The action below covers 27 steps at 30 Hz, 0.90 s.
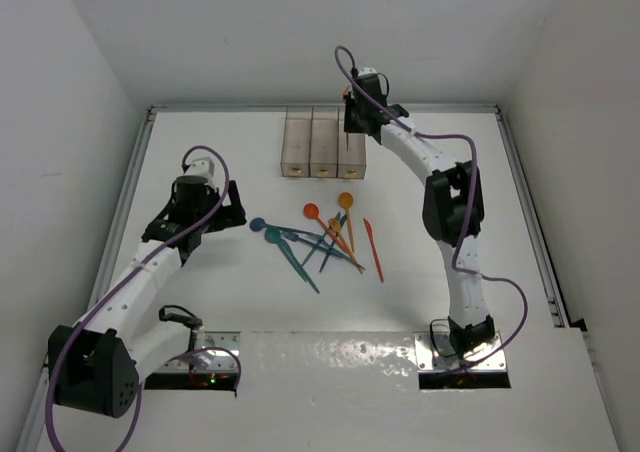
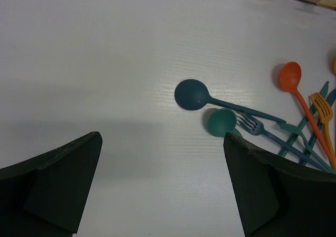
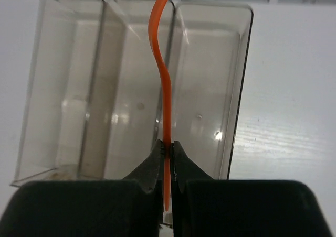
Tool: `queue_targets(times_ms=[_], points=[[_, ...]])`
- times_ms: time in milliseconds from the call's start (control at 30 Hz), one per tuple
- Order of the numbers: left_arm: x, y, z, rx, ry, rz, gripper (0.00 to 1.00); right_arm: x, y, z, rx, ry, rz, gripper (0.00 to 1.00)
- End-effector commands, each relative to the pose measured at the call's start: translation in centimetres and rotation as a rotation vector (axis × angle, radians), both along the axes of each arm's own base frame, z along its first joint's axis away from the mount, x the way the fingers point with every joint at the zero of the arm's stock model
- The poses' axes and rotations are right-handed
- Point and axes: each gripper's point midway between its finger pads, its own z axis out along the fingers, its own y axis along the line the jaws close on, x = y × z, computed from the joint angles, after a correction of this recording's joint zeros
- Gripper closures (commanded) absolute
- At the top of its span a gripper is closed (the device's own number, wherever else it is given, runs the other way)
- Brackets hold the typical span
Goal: Sort the eating utensils into containers
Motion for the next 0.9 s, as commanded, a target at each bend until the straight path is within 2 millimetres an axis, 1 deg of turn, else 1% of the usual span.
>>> queue_targets(times_ms=[0,67,133,167,233,267,333,367,467,500,533,567,600,633,667,700,733,800,833,867], points=[[0.9,-0.2,1.3,0.003,-0.049,-0.005,0.00,1.1,-0.8,0.1,0.046,-0.031,-0.069,1.00],[0.9,-0.2,1.2,0.005,-0.047,-0.004,0.00,0.9,-1.2,-1.8,0.039,0.006,-0.072,1.00],[0.9,-0.3,1.1,0.004,-0.042,-0.006,0.00,0.7,-1.3,-2.8,0.035,0.025,-0.074,1.00],[0.9,-0.3,1.1,0.004,-0.040,-0.006,0.00,0.5,-1.5,-3.8,0.034,0.045,-0.078,0.99],[0.9,-0.3,1.0,0.005,-0.037,-0.006,0.00,0.4,-1.5,-4.5,0.039,0.065,-0.078,0.94],[0.9,-0.3,1.0,0.005,-0.037,-0.006,0.00,0.3,-1.4,-5.0,0.038,0.077,-0.072,0.85],[0.9,-0.2,1.0,0.006,-0.037,-0.005,0.00,0.1,-1.2,-4.7,0.033,0.084,-0.055,0.77],[0.9,-0.2,1.1,0.006,-0.037,-0.005,0.00,0.0,-1.1,-3.8,0.027,0.071,-0.040,0.67],[1.0,-0.3,1.2,0.005,-0.040,-0.005,0.00,-0.7,-1.1,-2.0,-0.005,0.041,0.003,0.56],[1.0,-0.3,1.1,0.005,-0.039,-0.005,0.00,-0.9,-1.1,0.4,-0.003,-0.004,0.014,0.55],[1.0,-0.3,1.2,0.005,-0.042,-0.005,0.00,-1.6,-1.1,0.6,-0.029,-0.006,0.040,0.55],[1.0,-0.2,1.3,0.006,-0.042,-0.004,0.00,-2.3,-0.9,3.2,-0.017,-0.043,0.064,0.55],[1.0,-0.2,1.3,0.006,-0.044,-0.003,0.00,-2.9,-0.7,2.1,-0.028,-0.021,0.088,0.56],[1.0,-0.2,1.3,0.007,-0.044,-0.002,0.00,-4.5,-0.8,3.3,-0.027,-0.026,0.112,0.58],[1.0,-0.1,1.4,0.008,-0.046,0.002,0.00,-5.5,-0.7,3.5,-0.037,-0.029,0.142,0.61],[1.0,-0.1,1.4,0.009,-0.046,0.005,0.00,-6.6,-0.4,4.0,-0.029,-0.036,0.174,0.67],[1.0,-0.1,1.5,0.009,-0.046,0.005,0.00,-9.1,-0.4,3.9,-0.032,-0.022,0.206,0.70],[1.0,-0.1,1.6,0.008,-0.049,0.005,0.00,-11.7,-0.2,3.6,-0.045,-0.010,0.256,0.74],[1.1,-0.1,1.6,0.007,-0.051,0.007,0.00,-14.1,-0.2,2.8,-0.060,0.015,0.285,0.76],[1.0,-0.1,1.6,0.007,-0.049,0.008,0.00,-15.3,-0.3,2.1,-0.076,0.032,0.304,0.76]])
